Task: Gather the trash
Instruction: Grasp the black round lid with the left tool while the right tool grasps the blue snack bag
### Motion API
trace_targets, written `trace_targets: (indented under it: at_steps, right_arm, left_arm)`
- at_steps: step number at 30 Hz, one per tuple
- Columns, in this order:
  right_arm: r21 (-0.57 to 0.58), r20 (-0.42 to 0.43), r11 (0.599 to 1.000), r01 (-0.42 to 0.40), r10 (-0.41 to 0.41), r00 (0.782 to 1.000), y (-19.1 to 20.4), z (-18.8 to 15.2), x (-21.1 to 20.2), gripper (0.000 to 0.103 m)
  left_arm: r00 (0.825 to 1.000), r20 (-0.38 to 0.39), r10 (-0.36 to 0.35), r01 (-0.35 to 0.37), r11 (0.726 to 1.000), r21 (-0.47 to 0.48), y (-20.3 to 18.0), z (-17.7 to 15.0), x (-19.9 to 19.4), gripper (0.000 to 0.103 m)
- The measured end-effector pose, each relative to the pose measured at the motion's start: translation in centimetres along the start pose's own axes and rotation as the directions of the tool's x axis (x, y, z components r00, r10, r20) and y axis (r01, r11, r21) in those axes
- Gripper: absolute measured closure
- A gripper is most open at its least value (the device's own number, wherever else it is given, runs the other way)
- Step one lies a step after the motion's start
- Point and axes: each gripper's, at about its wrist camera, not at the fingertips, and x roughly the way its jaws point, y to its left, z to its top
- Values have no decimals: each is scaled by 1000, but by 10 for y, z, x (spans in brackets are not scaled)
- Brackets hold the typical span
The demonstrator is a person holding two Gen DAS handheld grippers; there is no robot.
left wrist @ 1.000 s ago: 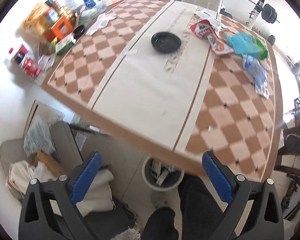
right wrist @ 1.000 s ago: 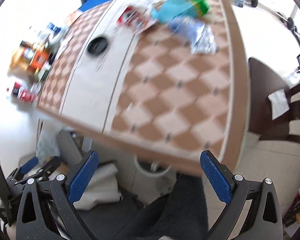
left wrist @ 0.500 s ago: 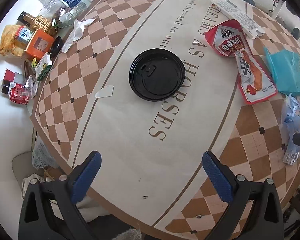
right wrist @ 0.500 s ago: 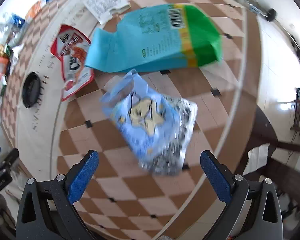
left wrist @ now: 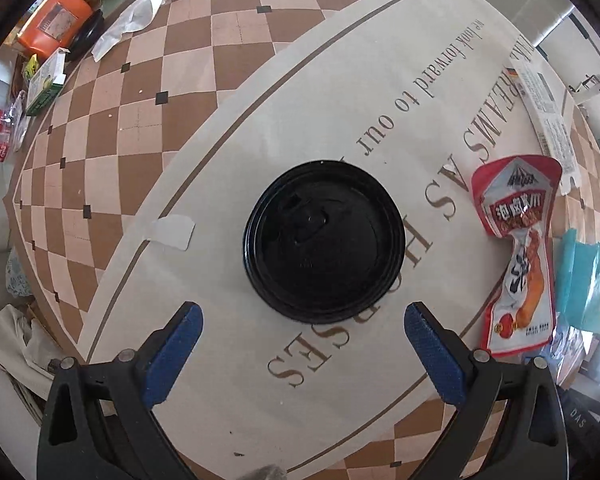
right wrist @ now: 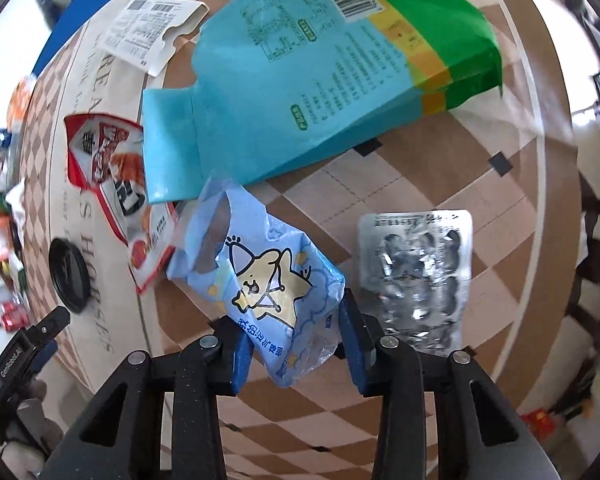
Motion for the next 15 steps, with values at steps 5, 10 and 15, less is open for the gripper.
trace_targets:
  at_steps: [5, 10, 15]
  right_arm:
    - [0, -6, 1000, 1, -1, 1000, 16, 13, 1, 63]
    - [-22, 3, 1000, 16, -16, 1000, 27, 23, -2, 66]
    - [-33, 19, 999, 24, -24, 1000, 30, 6, -7, 77]
  left_arm:
    - [997, -71, -21, 19, 1000, -21, -2, 22, 25, 0]
    - [998, -63, -17, 17, 1000, 1, -2, 28, 31, 15]
    - [1000, 0, 1, -1, 999, 36, 4, 21, 17, 19]
